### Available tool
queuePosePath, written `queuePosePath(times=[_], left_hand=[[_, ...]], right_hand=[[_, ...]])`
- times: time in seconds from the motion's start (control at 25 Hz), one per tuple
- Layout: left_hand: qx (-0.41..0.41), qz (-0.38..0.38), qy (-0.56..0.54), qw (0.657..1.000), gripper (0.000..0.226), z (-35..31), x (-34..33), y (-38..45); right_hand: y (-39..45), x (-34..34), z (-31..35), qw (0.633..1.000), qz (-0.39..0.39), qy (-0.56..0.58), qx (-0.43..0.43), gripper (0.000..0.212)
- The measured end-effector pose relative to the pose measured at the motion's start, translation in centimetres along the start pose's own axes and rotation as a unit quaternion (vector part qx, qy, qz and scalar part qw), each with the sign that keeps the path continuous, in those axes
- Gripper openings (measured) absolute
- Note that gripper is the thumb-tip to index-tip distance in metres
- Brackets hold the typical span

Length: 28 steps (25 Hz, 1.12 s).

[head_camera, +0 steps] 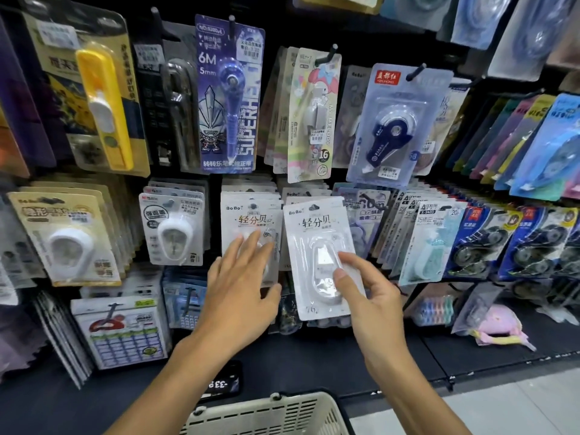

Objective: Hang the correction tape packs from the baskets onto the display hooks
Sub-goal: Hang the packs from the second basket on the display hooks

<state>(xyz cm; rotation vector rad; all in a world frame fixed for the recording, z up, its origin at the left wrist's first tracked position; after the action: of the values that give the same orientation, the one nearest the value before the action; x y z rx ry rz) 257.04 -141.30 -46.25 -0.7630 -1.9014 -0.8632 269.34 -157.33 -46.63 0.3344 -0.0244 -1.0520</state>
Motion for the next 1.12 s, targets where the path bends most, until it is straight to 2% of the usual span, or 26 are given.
queuePosePath(times=[0.16, 0.28, 0.36, 0.48, 0.56, 0.6, 0.64, 0.68, 0.76, 0.84, 0.88, 0.92, 0.96, 1.0, 1.08, 1.12], left_hand=[[-0.002, 0.011, -0.009, 1.0, 0.074, 0.7, -0.1, -0.4], [-0.011, 0.006, -0.009, 1.0, 0.075, 1.0, 0.1, -0.1], [-0.022, 0.007, 0.006, 1.0, 0.077, 1.1, -0.2, -0.1], [-0.042, -0.053, 0.023, 0.997, 0.068, 1.0, -0.4, -1.5], [-0.033, -0.123, 0.012, 0.992, 0.048, 2.0, -0.8, -3.2], [-0.023, -0.117, 0.016, 0.993, 0.037, 3.0, -2.0, -4.1], [-0.009, -0.063, 0.013, 0.998, 0.03, 4.1, -3.9, -5.1], [0.012, 0.025, 0.001, 1.0, 0.025, 5.5, -6.4, -6.3], [0.07, 0.203, -0.019, 0.977, 0.023, 8.7, -12.1, -10.0], [0.125, 0.335, -0.019, 0.934, 0.026, 12.0, -17.9, -15.6], [0.157, 0.386, -0.015, 0.909, 0.027, 13.6, -20.4, -18.7], [0.194, 0.419, -0.015, 0.887, 0.028, 15.0, -22.4, -21.5], [0.23, 0.434, -0.018, 0.871, 0.03, 16.1, -24.0, -23.8], [0.26, 0.436, -0.022, 0.861, 0.033, 17.0, -25.2, -25.3], [0.296, 0.414, -0.02, 0.861, 0.04, 18.1, -26.6, -26.5], [0.307, 0.396, -0.018, 0.865, 0.043, 18.4, -27.2, -26.4]], right_hand=[[-0.5, 0.8, -0.2, 0.998, -0.066, 0.022, -0.008, 0.025], [-0.3, 0.4, 0.0, 0.996, -0.071, 0.047, -0.021, 0.023], [0.3, -0.3, -0.8, 0.998, -0.036, 0.014, -0.048, 0.03], [-0.3, -1.1, -4.1, 0.985, 0.072, 0.032, -0.156, 0.062], [-1.7, -0.6, -7.4, 0.973, 0.08, 0.01, -0.215, 0.055], [-2.9, -0.3, -9.5, 0.965, 0.08, -0.018, -0.25, 0.043], [-4.5, 0.1, -11.9, 0.953, 0.088, -0.067, -0.284, 0.033], [-6.4, 0.5, -14.7, 0.936, 0.103, -0.125, -0.313, 0.027], [-10.6, 1.8, -20.6, 0.889, 0.15, -0.211, -0.377, 0.025], [-15.8, 3.6, -26.1, 0.799, 0.232, -0.298, -0.468, 0.015], [-18.0, 4.6, -28.4, 0.751, 0.269, -0.341, -0.497, 0.015], [-19.7, 5.4, -30.5, 0.723, 0.283, -0.371, -0.51, 0.021], [-20.7, 5.9, -32.3, 0.723, 0.27, -0.382, -0.509, 0.028], [-21.0, 6.1, -33.8, 0.742, 0.234, -0.379, -0.501, 0.034], [-21.1, 6.2, -35.6, 0.778, 0.128, -0.332, -0.517, 0.044], [-21.1, 6.1, -36.6, 0.78, 0.067, -0.291, -0.55, 0.047]])
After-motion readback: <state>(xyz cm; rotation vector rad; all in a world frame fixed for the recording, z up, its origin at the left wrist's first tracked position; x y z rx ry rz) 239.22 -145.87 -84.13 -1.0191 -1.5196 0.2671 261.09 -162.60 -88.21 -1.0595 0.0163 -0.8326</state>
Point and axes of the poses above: each hand's wrist, its own y-axis towards the middle knuckle, its own x-axis out of the back of the hand, z = x × y, the point moved 4 cm from there along y, towards the middle knuckle, and after that the axes turned 9 degrees about y, right-handed, at the moved point
